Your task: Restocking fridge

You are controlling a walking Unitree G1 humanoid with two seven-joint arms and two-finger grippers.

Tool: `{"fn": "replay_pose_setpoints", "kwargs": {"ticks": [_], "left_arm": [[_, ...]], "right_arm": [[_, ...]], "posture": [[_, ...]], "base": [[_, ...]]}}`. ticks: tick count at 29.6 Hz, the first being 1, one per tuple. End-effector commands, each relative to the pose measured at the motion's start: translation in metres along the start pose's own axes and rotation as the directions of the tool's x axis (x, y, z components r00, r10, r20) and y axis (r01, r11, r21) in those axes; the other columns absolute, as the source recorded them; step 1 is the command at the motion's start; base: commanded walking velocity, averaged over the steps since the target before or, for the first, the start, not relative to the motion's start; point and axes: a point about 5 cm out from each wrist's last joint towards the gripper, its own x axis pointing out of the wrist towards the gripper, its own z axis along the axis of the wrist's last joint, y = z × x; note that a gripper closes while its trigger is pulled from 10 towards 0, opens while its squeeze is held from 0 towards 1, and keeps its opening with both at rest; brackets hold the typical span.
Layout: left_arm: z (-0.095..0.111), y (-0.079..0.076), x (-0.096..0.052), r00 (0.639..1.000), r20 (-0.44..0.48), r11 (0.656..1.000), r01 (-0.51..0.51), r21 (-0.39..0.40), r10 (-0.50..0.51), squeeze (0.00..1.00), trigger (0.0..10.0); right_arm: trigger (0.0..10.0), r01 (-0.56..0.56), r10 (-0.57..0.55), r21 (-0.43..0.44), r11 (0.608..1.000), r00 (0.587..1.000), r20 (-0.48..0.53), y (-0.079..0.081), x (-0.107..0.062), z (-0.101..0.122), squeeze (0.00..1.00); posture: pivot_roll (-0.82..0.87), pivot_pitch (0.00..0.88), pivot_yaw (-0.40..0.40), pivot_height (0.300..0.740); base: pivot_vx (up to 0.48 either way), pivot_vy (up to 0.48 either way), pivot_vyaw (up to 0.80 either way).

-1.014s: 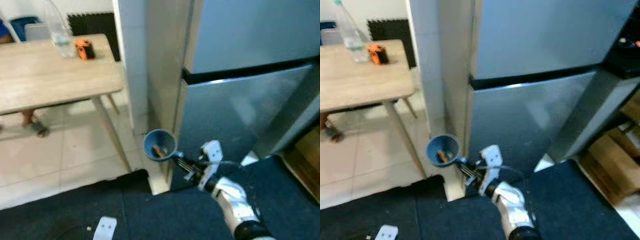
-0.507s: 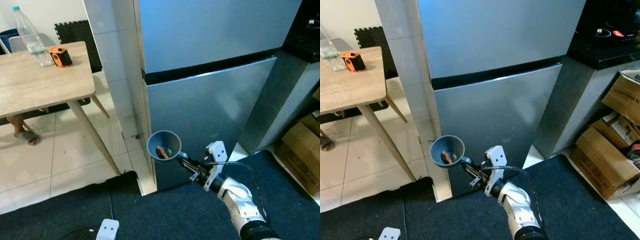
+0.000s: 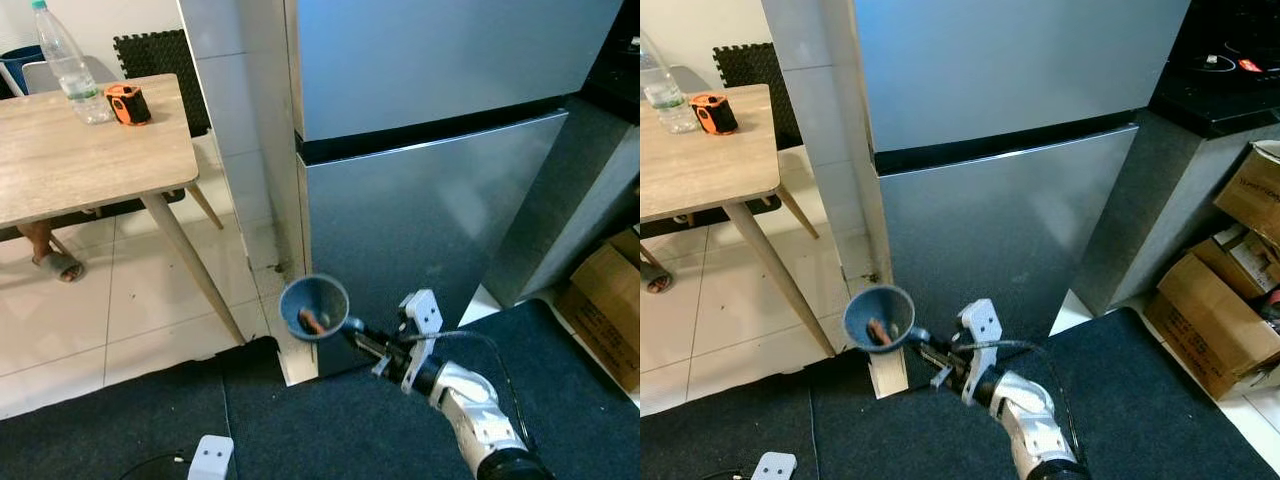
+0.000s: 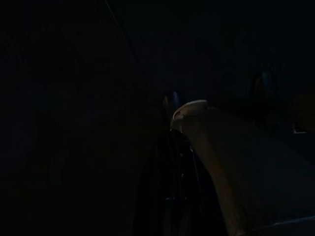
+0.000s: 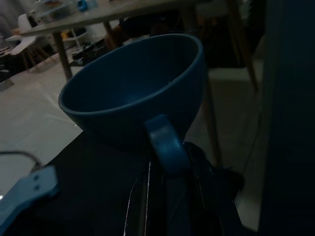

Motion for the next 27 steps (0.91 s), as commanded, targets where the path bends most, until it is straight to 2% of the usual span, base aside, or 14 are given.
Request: {"fn": "replay_pose_setpoints", "kwargs": {"ticks": [1, 8, 14, 27], "left_arm": [[0.004, 0.003, 0.0, 1.0, 0.016, 1.0, -0.005, -0.018, 0.005, 0.0, 10.0], [0.006, 0.003, 0.001, 1.0, 0.019, 1.0, -0.001, -0.008, 0.001, 0.0, 10.0], [-0.002, -0.002, 0.0, 1.0, -0.002, 1.0, 0.018, -0.003, -0.018, 0.0, 10.0], [-0.006, -0.003, -0.001, 0.999, -0.021, 0.999, 0.026, 0.026, -0.025, 0.0, 10.0]], "right_arm": [[10.0, -0.03, 0.03, -0.009, 0.999, 0.999, -0.018, 0.004, 0.0, -0.002, 0.0], [10.0, -0.03, 0.03, -0.006, 1.0, 0.999, -0.014, 0.004, 0.001, -0.001, 0.0], [10.0, -0.042, 0.042, -0.005, 0.999, 0.999, -0.018, 0.005, 0.001, 0.0, 0.0], [10.0, -0.052, 0.052, -0.004, 0.999, 0.998, -0.022, 0.006, 0.001, -0.001, 0.0]], "posture": [[-0.04, 0.06, -0.012, 0.74], [-0.04, 0.061, -0.01, 0.74], [-0.04, 0.06, -0.009, 0.74], [-0.04, 0.057, -0.01, 0.74]], "base": [[0.266, 0.0, 0.0], [0.262, 0.0, 0.0], [0.25, 0.0, 0.0], [0.246, 0.0, 0.0]]}}
